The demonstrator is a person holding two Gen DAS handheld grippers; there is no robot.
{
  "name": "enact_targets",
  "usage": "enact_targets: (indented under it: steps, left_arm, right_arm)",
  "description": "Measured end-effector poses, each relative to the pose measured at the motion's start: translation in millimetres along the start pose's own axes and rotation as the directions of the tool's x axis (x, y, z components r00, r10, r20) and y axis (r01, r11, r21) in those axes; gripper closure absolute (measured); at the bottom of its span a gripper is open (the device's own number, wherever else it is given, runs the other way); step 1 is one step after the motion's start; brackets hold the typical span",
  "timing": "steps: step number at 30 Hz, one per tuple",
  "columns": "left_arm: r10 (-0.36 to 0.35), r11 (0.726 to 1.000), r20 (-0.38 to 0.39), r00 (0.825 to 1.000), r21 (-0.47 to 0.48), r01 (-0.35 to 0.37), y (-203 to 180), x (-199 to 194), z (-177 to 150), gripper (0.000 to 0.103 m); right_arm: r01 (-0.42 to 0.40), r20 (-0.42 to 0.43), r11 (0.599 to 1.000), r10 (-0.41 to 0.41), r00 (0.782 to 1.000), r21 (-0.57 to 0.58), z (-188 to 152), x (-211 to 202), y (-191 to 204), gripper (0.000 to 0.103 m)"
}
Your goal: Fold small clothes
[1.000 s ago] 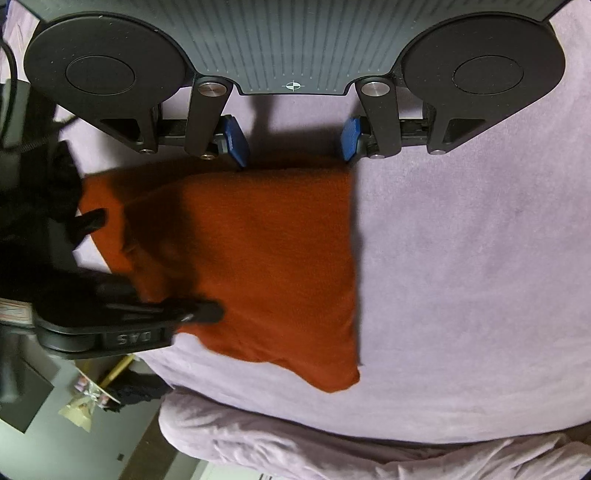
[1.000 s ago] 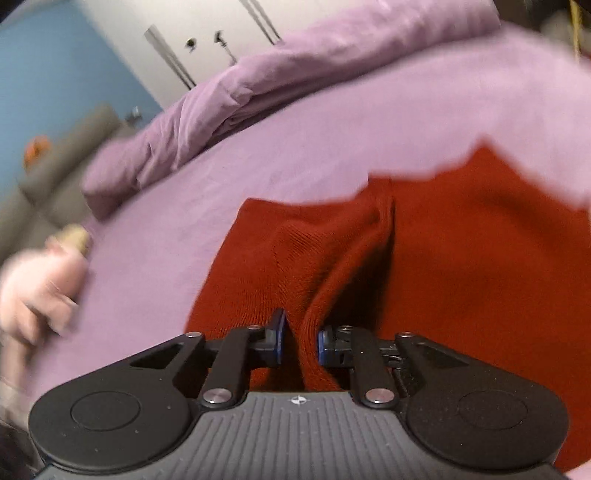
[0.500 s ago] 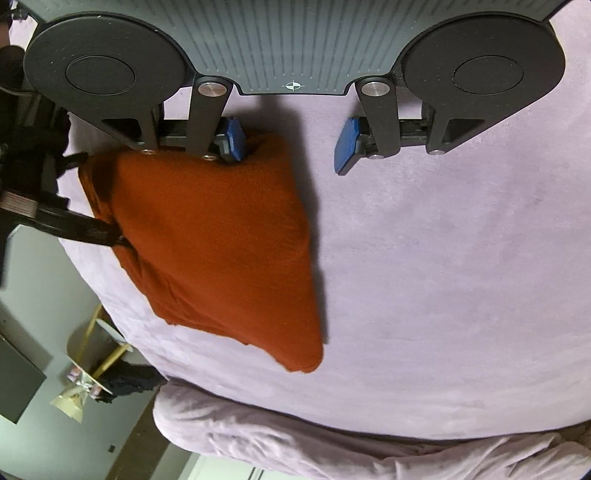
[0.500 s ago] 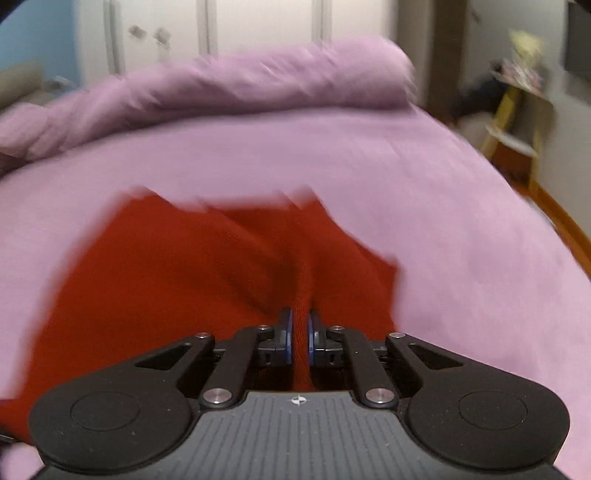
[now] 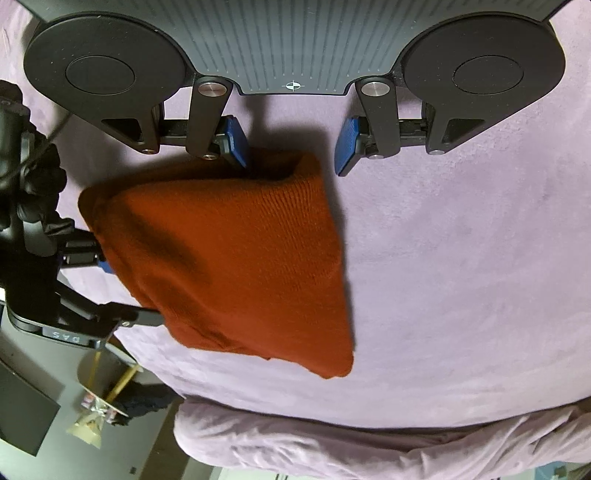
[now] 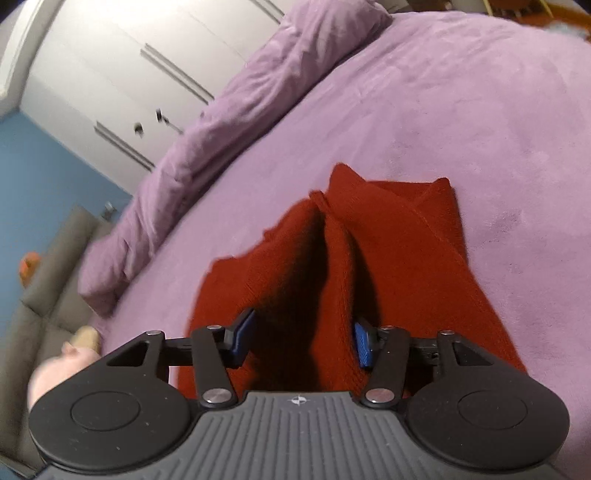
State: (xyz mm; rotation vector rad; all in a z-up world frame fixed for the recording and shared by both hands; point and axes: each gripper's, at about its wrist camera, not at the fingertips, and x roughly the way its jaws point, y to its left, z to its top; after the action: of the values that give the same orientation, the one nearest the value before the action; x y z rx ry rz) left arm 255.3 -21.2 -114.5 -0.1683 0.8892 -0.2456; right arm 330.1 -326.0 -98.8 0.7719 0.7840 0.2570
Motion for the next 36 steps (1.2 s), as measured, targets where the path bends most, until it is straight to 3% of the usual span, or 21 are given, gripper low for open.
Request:
enact_targets:
  steps: [5, 9, 11, 12, 15, 16, 18, 20, 23, 25, 28, 31, 33, 36]
  left_arm:
    - [0.001, 0.999, -0.003, 1.000, -0.039, -0.001, 6, 3, 2, 0.048]
    - [0.000, 0.999, -0.005, 1.000, -0.034, 0.000, 2, 7, 5, 0.047]
    - [0.003, 1.000, -0.008, 1.000, -0.028, -0.004, 0, 9, 6, 0.047]
    - [0.006, 1.000, -0.009, 1.000, -0.026, -0.006, -2, 10, 6, 0.047]
    - [0.011, 1.000, -0.010, 1.000, -0.018, -0.011, -4, 7, 8, 0.047]
    - [0.014, 1.000, -0.003, 1.000, -0.017, -0.014, -4, 5, 8, 0.047]
    - [0.019, 1.000, 0.012, 1.000, -0.015, -0.019, -3, 3, 9, 0.047]
    - [0.008, 1.000, 0.007, 1.000, -0.027, -0.008, -2, 3, 10, 0.046]
    - [-0.017, 0.998, -0.012, 1.000, -0.054, 0.016, -4, 8, 9, 0.045]
    - [-0.021, 0.998, -0.016, 1.000, -0.064, 0.020, -3, 9, 10, 0.048]
    - [-0.025, 0.997, -0.017, 1.000, -0.076, 0.024, 0, 7, 12, 0.048]
    - [-0.033, 0.995, -0.016, 0.999, -0.090, 0.032, 2, 6, 11, 0.050]
    - [-0.037, 0.995, -0.009, 0.999, -0.092, 0.036, -2, 7, 11, 0.051]
    - [-0.041, 0.995, -0.013, 0.999, -0.087, 0.039, -10, 10, 10, 0.053]
  right_arm:
    - [-0.111, -0.008, 0.975, 0.114, 0.993, 0.195, -2, 3, -28, 0.047]
    - [-0.062, -0.065, 0.998, 0.063, 0.996, 0.020, -7, 12, 0, 0.046]
    - [0.001, -0.075, 0.994, -0.010, 0.997, -0.109, -12, 19, 21, 0.067]
    - [0.058, -0.068, 0.980, -0.072, 0.995, -0.188, -15, 23, 33, 0.084]
    - [0.193, -0.009, 0.911, -0.211, 0.978, -0.365, -23, 24, 58, 0.088]
    - [0.243, 0.056, 0.865, -0.244, 0.968, -0.438, -26, 17, 70, 0.088]
    - [0.314, 0.186, 0.792, -0.254, 0.949, -0.524, -32, 2, 87, 0.088]
    - [0.375, 0.265, 0.749, -0.270, 0.926, -0.546, -36, -10, 91, 0.088]
    - [0.470, 0.288, 0.679, -0.372, 0.882, -0.564, -40, 0, 73, 0.088]
    - [0.483, 0.258, 0.659, -0.415, 0.873, -0.576, -45, 12, 51, 0.082]
    - [0.445, 0.278, 0.728, -0.348, 0.895, -0.521, -47, -7, 37, 0.064]
    - [0.373, 0.249, 0.874, -0.304, 0.920, -0.311, -47, -54, 17, 0.059]
    - [0.297, 0.239, 0.944, -0.258, 0.936, -0.144, -57, -86, -3, 0.059]
    - [0.176, 0.189, 0.984, -0.178, 0.966, 0.024, -73, -108, -28, 0.058]
